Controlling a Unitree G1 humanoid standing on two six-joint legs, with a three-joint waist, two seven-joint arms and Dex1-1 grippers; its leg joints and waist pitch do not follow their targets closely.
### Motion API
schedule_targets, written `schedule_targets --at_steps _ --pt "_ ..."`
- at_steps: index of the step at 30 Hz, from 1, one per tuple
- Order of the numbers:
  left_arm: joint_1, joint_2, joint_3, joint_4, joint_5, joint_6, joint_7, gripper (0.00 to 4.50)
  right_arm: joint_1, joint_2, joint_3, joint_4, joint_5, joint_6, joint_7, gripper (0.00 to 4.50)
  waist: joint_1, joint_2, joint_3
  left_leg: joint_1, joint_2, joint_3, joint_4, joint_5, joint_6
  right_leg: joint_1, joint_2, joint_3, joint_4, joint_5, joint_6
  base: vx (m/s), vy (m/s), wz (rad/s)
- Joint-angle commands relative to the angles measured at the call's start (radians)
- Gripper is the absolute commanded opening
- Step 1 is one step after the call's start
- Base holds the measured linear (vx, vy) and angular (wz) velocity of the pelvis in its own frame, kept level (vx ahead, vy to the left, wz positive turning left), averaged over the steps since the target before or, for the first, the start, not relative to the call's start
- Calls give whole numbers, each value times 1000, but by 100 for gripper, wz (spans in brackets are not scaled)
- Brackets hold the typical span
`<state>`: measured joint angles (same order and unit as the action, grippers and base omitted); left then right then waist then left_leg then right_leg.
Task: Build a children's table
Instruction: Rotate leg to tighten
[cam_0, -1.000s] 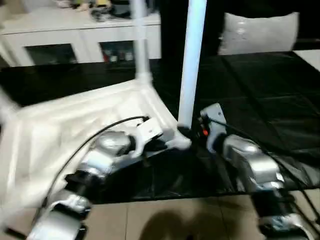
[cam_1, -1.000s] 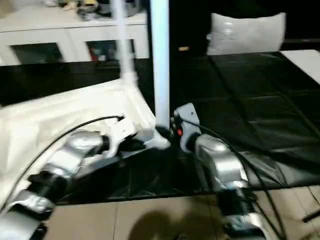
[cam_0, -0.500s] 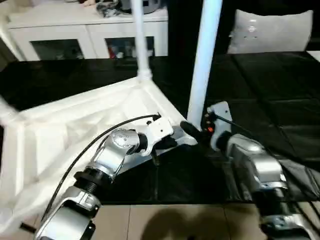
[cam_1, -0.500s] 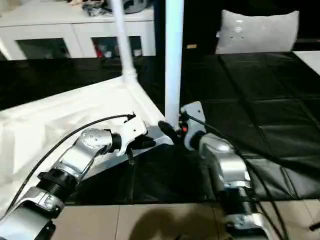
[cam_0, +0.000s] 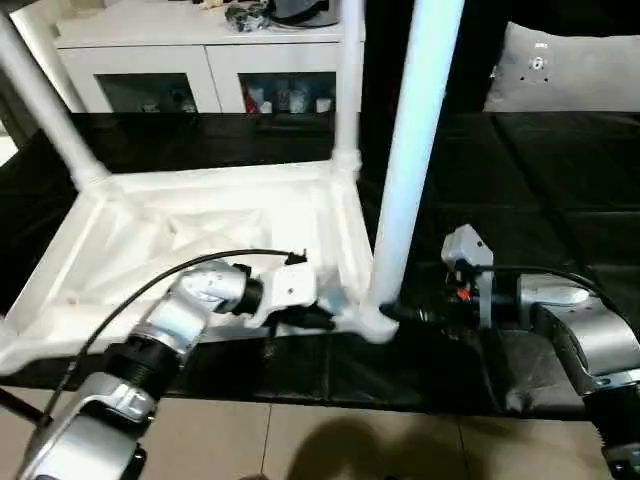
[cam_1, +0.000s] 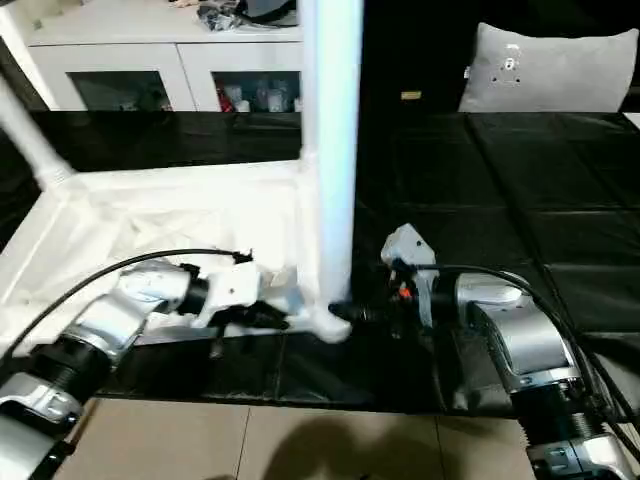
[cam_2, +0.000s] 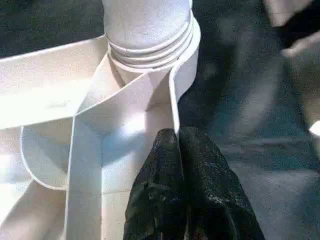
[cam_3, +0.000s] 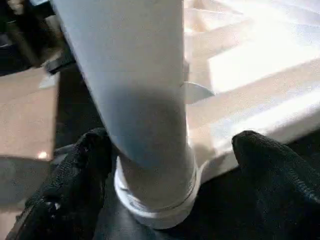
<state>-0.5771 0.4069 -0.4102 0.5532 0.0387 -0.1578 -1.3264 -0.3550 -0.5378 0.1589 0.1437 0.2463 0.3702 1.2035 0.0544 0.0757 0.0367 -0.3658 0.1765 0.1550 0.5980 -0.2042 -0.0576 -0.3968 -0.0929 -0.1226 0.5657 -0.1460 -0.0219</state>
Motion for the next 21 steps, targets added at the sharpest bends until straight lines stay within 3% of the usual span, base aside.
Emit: schedule_targets --at_steps 1,10,15,21 --pt "12 11 -49 -31 0 -35 -95 0 -3 -13 21 -4 16 -20 50 372 5 -18 -64 -1 56 -6 -69 -164 105 59 -68 56 -55 -282 -187 0 0 0" --pt "19 28 -73 -38 -9 -81 -160 0 9 -31 51 -34 71 0 167 295 28 -21 -59 4 57 -3 -70 -191 86 52 -67 61 -59 -364 -163 0 0 0" --pt "18 20 -75 -34 -8 -86 -161 0 24 -20 71 -45 76 -3 180 256 32 -22 -58 4 56 -4 -71 -193 77 51 -67 61 -61 -393 -150 0 0 0" --pt "17 21 -73 -25 -9 -94 -162 0 42 -14 78 -54 93 19 186 208 32 -22 -60 3 56 -3 -70 -183 78 52 -66 61 -58 -363 -155 0 0 0"
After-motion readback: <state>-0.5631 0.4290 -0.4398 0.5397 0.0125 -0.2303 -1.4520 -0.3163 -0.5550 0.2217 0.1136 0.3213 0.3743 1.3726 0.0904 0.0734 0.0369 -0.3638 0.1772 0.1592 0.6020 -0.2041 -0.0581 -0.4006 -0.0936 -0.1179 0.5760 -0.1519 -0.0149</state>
